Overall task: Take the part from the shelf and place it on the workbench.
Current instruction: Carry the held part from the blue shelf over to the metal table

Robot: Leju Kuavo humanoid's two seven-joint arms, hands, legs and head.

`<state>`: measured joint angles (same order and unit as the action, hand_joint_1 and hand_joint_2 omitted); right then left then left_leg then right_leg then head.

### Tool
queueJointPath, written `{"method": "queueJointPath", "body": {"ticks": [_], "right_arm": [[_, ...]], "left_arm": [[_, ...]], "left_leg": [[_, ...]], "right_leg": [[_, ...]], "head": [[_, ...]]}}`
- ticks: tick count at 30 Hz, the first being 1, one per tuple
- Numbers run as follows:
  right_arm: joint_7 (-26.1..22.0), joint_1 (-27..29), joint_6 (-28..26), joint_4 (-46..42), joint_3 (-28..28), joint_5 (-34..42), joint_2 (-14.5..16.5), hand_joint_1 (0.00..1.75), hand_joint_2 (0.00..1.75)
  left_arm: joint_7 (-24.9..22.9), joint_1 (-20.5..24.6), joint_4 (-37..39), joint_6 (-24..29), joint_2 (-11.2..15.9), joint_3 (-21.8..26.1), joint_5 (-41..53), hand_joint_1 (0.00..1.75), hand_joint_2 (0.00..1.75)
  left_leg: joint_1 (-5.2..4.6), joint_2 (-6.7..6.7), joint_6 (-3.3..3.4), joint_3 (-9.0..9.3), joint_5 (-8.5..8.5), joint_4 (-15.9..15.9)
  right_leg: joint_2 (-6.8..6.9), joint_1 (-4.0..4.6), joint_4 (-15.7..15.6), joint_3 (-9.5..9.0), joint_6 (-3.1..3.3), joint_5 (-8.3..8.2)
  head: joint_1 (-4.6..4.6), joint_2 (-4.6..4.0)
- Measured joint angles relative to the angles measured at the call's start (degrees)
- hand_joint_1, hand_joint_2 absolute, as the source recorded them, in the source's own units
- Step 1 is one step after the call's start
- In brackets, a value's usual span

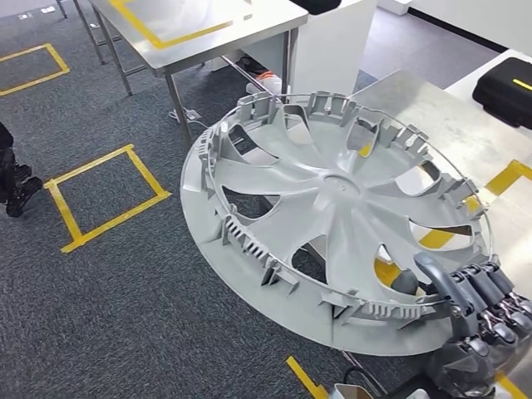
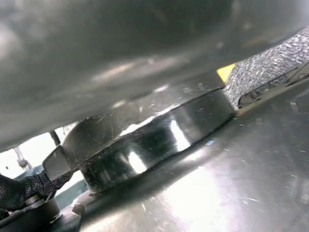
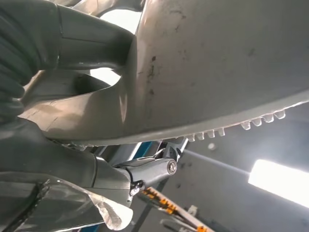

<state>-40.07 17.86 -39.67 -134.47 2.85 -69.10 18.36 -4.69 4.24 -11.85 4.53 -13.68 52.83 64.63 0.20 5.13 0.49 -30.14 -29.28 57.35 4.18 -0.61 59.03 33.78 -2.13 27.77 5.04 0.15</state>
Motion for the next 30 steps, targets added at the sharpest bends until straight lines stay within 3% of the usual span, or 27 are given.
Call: {"method": "queueJointPath", "body": {"ticks": [1,3,5,7,9,10,11,12,14,15,17,19,21,23,24,25,26,27,28,30], "right_arm": [[0.0,0.0,0.0,0.0,0.0,-0.1,0.0,1.75,1.75],[0.0,0.0,0.0,0.1,0.0,-0.2,0.0,1.75,1.75],[0.0,-0.1,0.0,0.1,0.0,-0.3,0.0,1.75,1.75],[0.0,-0.2,0.0,0.1,0.1,-0.4,0.0,1.75,1.75],[0.0,-0.3,0.0,0.1,0.1,-0.4,0.0,1.75,1.75],[0.0,-0.3,0.0,0.1,0.1,-0.4,0.0,1.75,1.75],[0.0,-0.3,0.0,0.1,0.1,-0.4,0.0,1.75,1.75],[0.0,-0.3,0.0,0.1,0.1,-0.4,0.0,1.75,1.75],[0.0,-0.3,0.0,0.1,0.2,-0.5,0.0,1.75,1.75],[0.0,-0.4,0.0,0.1,0.2,-0.5,0.0,1.75,1.75],[0.0,-0.5,0.0,0.2,0.3,-0.6,0.0,1.75,1.75],[0.0,-0.4,0.0,0.1,0.4,-0.7,-0.1,1.75,1.75],[0.0,-0.5,0.0,0.1,0.4,-0.7,-0.1,1.75,1.75],[0.0,-0.7,0.0,0.1,0.4,-0.7,-0.2,1.75,1.75],[0.0,-0.8,0.0,0.1,0.5,-0.7,-0.2,1.75,1.75],[0.0,-0.8,0.0,0.2,0.5,-0.7,-0.3,1.75,1.75],[0.0,-0.8,0.0,0.2,0.5,-0.7,-0.3,1.75,1.75],[0.0,-0.7,0.0,0.3,0.5,-0.7,-0.3,1.75,1.75],[0.0,-0.7,0.0,0.3,0.5,-0.7,-0.3,1.75,1.75],[0.0,-0.8,0.0,0.3,0.5,-0.7,-0.3,1.75,1.75]], "left_arm": [[0.0,0.0,0.0,0.0,0.0,0.0,0.0,0.00,0.00],[0.1,0.1,0.0,-0.2,0.0,0.0,0.0,0.00,0.00],[0.2,0.2,0.0,-0.3,-0.1,0.0,0.0,0.00,0.00],[0.3,0.2,0.0,-0.5,-0.1,0.0,0.0,0.00,0.00],[0.3,0.0,0.0,-0.8,-0.1,0.0,0.0,0.00,0.00],[0.3,-0.1,0.1,-0.9,0.0,0.0,0.0,0.00,0.00],[0.3,-0.1,0.1,-1.0,0.0,0.0,0.0,0.00,0.00],[0.3,-0.1,0.1,-1.1,0.0,0.0,0.0,0.00,0.00],[0.3,-0.1,0.1,-1.1,0.1,0.0,0.0,0.00,0.00],[0.4,-0.1,0.1,-1.1,0.1,0.0,0.0,0.00,0.00],[0.4,-0.1,0.1,-1.1,0.2,0.0,0.1,0.00,0.00],[0.5,-0.1,0.1,-1.0,0.1,0.0,0.1,0.00,0.00],[0.5,0.1,0.1,-0.9,0.0,0.0,0.1,0.00,0.00],[0.5,0.1,0.1,-0.9,-0.1,0.0,0.2,0.00,0.00],[0.5,-0.1,0.1,-0.9,-0.1,0.0,0.2,0.00,0.00],[0.5,-0.2,0.1,-0.9,-0.1,0.0,0.2,0.00,0.00],[0.5,-0.2,0.1,-0.9,-0.1,0.0,0.2,0.00,0.00],[0.5,-0.2,0.1,-0.9,-0.1,0.0,0.2,0.00,0.00],[0.5,-0.2,0.1,-0.9,-0.1,0.0,0.3,0.00,0.00],[0.5,0.0,0.1,-0.9,-0.1,0.0,0.5,0.00,0.00]], "left_leg": [[-0.14,0.48,-0.29,0.16,-0.12,0.0],[-0.12,1.33,-0.86,0.45,-0.33,0.0],[0.18,-0.35,-1.46,0.12,-1.66,1.4],[0.35,-3.50,-1.67,-2.48,-5.12,7.5],[0.34,-4.61,-1.49,-6.37,-8.14,15.4],[0.32,-4.70,-1.34,-7.53,-8.22,17.3],[0.30,-4.79,-1.13,-7.75,-7.16,17.1],[0.26,-5.10,-0.87,-6.91,-5.08,14.6],[0.27,-7.60,-0.30,-3.92,-0.66,6.7],[0.33,-9.04,-0.15,-2.68,0.62,3.5],[0.27,-10.50,-0.02,-1.85,0.91,1.1],[0.25,-9.27,0.27,-1.64,1.14,0.5],[0.47,-7.74,0.75,-1.37,1.54,-0.3],[0.47,-6.03,0.99,-1.20,1.63,-0.7],[0.43,-5.12,1.02,-1.18,1.56,-0.7],[0.40,-4.20,1.02,-1.13,1.45,-0.7],[0.38,-3.35,0.98,-1.05,1.33,-0.6],[0.38,-2.62,0.89,-0.91,1.19,-0.6],[0.39,-1.99,0.74,-0.69,1.01,-0.6],[0.22,-0.97,0.22,-0.19,0.57,-0.5]], "right_leg": [[0.39,0.20,-0.9,-0.52,0.31,0.20],[-0.81,0.37,-0.9,-0.49,1.07,0.13],[-2.05,0.26,-1.1,-0.50,1.78,-0.07],[-3.35,0.18,-1.2,-0.57,2.36,-0.20],[-4.95,0.39,-1.2,-0.61,2.67,-0.18],[-5.84,0.51,-1.1,-0.66,2.74,-0.18],[-6.72,0.60,-1.1,-0.74,2.77,-0.17],[-7.59,0.64,-1.1,-0.86,2.76,-0.17],[-9.11,0.65,-1.0,-0.96,2.67,-0.15],[-9.83,0.61,-0.9,-0.83,2.53,-0.15],[-11.10,0.36,-0.8,-0.33,1.94,-0.31],[-12.05,0.08,-1.0,0.27,1.20,-0.49],[-10.00,0.24,0.9,1.64,0.67,0.88],[-6.42,0.39,7.4,4.86,0.30,4.31],[-5.42,0.35,11.3,6.77,0.10,5.86],[-4.86,0.28,13.9,8.11,-0.08,6.55],[-4.48,0.18,14.5,8.42,-0.24,6.11],[-4.10,0.08,12.7,7.44,-0.34,4.62],[-3.39,-0.01,9.0,5.40,-0.39,2.57],[-0.90,0.17,1.5,1.12,-0.18,0.10]], "head": [[-0.08,0.00],[-0.16,0.00],[-0.24,0.00],[-0.40,0.00],[-0.47,0.00],[-0.47,0.00],[-0.46,0.00],[-0.46,0.00],[-0.44,0.00],[-0.44,0.00],[-0.44,0.00],[-0.43,0.00],[-0.19,0.00],[0.04,0.00],[0.07,0.00],[0.06,0.00],[0.05,0.00],[0.05,0.00],[0.05,0.00],[0.04,0.00]]}}
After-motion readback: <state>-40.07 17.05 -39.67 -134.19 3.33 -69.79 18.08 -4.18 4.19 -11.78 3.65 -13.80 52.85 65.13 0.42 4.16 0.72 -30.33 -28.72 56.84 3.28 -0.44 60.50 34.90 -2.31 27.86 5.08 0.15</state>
